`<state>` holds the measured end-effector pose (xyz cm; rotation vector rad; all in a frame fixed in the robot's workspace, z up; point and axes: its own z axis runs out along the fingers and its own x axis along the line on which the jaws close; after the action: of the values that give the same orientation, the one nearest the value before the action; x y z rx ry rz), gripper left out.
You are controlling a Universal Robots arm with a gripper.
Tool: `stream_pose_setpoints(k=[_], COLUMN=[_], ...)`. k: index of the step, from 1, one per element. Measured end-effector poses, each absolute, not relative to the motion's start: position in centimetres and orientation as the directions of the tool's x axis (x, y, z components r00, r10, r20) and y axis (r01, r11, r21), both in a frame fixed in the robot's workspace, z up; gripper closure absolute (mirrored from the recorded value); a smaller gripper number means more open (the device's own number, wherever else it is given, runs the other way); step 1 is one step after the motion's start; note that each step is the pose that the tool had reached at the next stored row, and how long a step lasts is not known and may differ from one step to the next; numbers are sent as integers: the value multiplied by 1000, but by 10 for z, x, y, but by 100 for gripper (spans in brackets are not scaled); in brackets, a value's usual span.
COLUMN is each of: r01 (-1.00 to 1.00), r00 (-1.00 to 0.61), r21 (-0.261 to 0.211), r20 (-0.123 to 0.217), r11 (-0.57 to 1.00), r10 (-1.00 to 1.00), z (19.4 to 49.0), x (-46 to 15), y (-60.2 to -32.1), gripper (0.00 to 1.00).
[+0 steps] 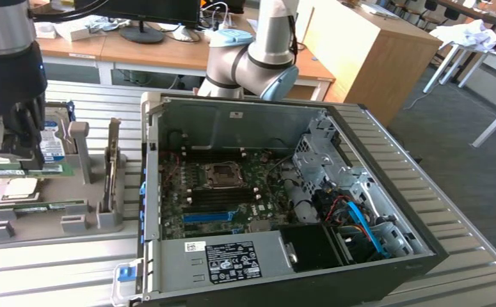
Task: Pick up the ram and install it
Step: 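Pick up the ram and move it above insertion slot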
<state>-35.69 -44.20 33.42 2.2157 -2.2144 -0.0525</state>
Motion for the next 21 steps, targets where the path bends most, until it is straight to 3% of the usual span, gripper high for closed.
stream_pose_setpoints(k=[21], r01=[-1000], r00=[0], r21=[30], r20=[-18], r11=[-1], r10=[-1000], z=[360], x=[-355], y=[-442], gripper=[88])
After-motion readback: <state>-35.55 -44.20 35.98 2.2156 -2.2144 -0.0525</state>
